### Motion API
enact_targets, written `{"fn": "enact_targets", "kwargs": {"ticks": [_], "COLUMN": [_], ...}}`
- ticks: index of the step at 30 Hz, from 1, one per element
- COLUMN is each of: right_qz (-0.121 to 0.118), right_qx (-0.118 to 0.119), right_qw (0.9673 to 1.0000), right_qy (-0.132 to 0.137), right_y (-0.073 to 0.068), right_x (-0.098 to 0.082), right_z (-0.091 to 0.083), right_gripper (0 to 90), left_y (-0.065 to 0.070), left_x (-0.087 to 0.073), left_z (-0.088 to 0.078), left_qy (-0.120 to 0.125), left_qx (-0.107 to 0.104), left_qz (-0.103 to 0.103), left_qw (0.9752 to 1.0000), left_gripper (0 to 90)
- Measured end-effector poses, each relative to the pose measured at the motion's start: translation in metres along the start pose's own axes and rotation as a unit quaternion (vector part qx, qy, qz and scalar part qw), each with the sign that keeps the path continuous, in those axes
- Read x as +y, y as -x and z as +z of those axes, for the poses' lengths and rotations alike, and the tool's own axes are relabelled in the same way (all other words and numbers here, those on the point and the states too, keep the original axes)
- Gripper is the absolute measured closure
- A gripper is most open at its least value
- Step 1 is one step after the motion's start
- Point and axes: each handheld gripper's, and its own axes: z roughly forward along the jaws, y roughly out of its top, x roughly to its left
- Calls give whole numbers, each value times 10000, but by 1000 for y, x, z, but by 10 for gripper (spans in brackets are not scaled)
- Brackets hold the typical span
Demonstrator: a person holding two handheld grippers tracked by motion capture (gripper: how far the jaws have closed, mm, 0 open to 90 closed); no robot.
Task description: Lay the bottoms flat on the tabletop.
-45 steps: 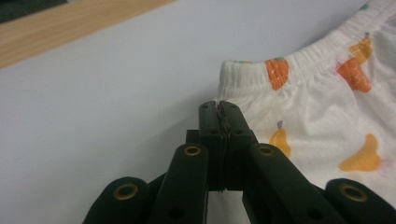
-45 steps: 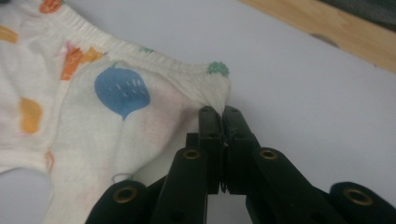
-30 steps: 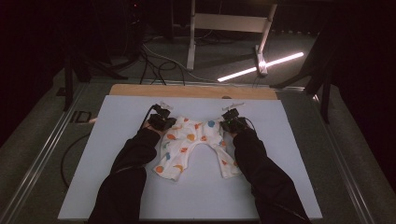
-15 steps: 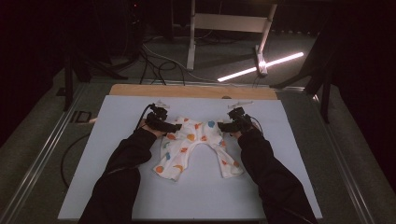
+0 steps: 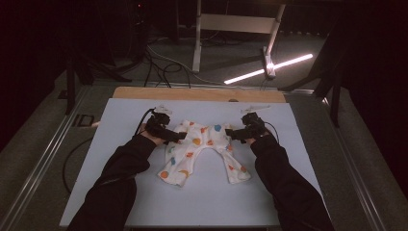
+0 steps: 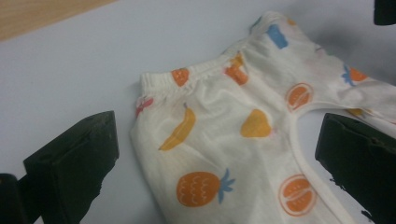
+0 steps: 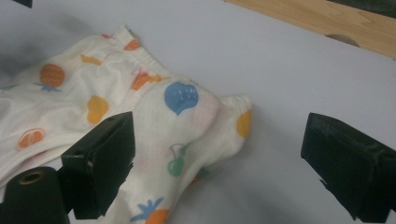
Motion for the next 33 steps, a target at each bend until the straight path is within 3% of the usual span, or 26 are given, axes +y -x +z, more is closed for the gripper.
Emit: {"fn": "enact_targets", "kwargs": {"ticks": [11, 16, 21, 28, 33], "right_qz": [-238, -322, -336, -393, -311], "right_qx": [151, 349, 485, 578, 596], "right_qw": [9996, 9988, 9982, 9975, 9977], "right_qy": [89, 131, 144, 112, 117], "right_y": [-12, -22, -30, -36, -37], "right_x": [-9, -21, -32, -46, -54], "right_z": [-19, -31, -37, -45, -52], "right_gripper": [104, 104, 104, 106, 120], "left_y": [24, 43, 59, 84, 104], "left_x": [-4, -20, -36, -58, -73], "left_z": [-25, -39, -48, -61, -65], "left_qy": [97, 69, 115, 197, 116], "left_qx": [-230, -404, -603, -886, -1229], "left_qz": [394, 711, 835, 1130, 1472], "left_qw": [9989, 9966, 9946, 9894, 9814], "left_gripper": [3, 5, 28, 117, 239]}}
